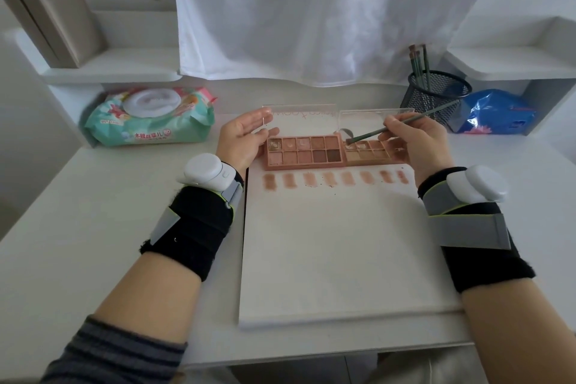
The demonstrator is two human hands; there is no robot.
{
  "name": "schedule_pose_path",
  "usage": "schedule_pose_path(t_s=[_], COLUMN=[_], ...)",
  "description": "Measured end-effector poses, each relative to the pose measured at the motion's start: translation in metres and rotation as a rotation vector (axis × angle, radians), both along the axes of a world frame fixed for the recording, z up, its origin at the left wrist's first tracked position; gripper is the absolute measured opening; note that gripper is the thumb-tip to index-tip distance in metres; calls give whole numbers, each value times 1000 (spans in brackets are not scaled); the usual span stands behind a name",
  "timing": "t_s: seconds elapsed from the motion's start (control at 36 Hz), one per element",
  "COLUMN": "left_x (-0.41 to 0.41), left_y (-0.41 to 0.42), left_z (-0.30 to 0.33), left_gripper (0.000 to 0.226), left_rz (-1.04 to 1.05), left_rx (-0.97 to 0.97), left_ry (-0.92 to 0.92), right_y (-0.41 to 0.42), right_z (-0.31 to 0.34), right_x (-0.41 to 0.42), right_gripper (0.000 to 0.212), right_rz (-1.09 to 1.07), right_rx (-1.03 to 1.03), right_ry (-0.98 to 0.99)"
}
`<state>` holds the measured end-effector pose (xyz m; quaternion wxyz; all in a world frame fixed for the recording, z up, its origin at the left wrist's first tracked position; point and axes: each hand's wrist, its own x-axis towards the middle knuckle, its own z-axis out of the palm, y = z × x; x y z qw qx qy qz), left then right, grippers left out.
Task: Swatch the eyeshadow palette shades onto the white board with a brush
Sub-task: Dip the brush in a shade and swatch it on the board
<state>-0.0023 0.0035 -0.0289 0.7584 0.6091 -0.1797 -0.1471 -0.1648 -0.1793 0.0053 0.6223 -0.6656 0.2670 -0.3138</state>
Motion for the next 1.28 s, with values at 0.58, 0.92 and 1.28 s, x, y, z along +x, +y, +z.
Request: schedule_pose_path(t_s=[0.58, 0.92, 1.28], left_x=[0, 2, -2], left_y=[-1, -1, 1], left_z=[0, -1, 4], left_gripper=[38, 36, 37], left_rz=[2, -12, 1], left_rx=[-39, -7, 21], left_ry=[49, 53, 46], right_y=[11, 12, 12], right_z=[-1, 8, 29], right_x=[6, 1, -1], right_gripper=[24, 9, 27], right_rz=[-92, -34, 157], right_rx=[-74, -153, -176], right_ry=[8, -56, 49])
